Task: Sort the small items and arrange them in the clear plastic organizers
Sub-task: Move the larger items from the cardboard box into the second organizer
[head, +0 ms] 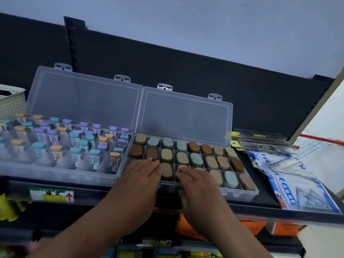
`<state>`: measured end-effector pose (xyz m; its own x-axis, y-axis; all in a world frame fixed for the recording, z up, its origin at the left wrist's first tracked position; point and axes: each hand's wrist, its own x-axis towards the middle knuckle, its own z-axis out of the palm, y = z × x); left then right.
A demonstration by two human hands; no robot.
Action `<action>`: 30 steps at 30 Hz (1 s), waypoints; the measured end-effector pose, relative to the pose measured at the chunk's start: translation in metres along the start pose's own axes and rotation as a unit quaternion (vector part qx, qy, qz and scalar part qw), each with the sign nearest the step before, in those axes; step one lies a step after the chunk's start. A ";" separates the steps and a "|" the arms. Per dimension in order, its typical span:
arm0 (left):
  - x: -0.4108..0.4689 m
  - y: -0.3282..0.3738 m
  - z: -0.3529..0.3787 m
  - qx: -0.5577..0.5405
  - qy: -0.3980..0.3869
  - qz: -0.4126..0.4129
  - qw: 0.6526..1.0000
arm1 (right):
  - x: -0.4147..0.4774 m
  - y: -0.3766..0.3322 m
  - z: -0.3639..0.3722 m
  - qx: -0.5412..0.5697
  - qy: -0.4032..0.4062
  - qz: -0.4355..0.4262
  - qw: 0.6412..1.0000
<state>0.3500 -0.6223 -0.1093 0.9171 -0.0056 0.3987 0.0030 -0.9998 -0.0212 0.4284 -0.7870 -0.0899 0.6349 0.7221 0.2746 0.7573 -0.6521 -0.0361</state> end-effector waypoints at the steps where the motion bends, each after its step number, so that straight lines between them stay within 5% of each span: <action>1: -0.001 0.001 0.002 -0.008 -0.005 0.013 1.000 | 0.000 0.001 0.000 0.005 0.005 0.009 1.000; 15: 0.002 -0.005 -0.006 -0.040 -0.105 0.046 0.993 | -0.005 0.001 0.002 0.067 0.001 0.025 0.997; 23: 0.036 -0.015 -0.027 -0.066 -0.046 -0.019 0.997 | 0.031 0.009 -0.032 0.080 -0.003 0.002 0.997; 30: 0.094 -0.045 -0.021 0.016 -0.164 -0.019 0.986 | 0.096 0.010 -0.012 0.024 -0.078 -0.038 0.996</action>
<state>0.4279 -0.5778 -0.0521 0.9957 0.0447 0.0810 0.0483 -0.9979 -0.0431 0.4946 -0.7269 -0.0524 0.5882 0.7989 0.1254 0.8085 -0.5845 -0.0686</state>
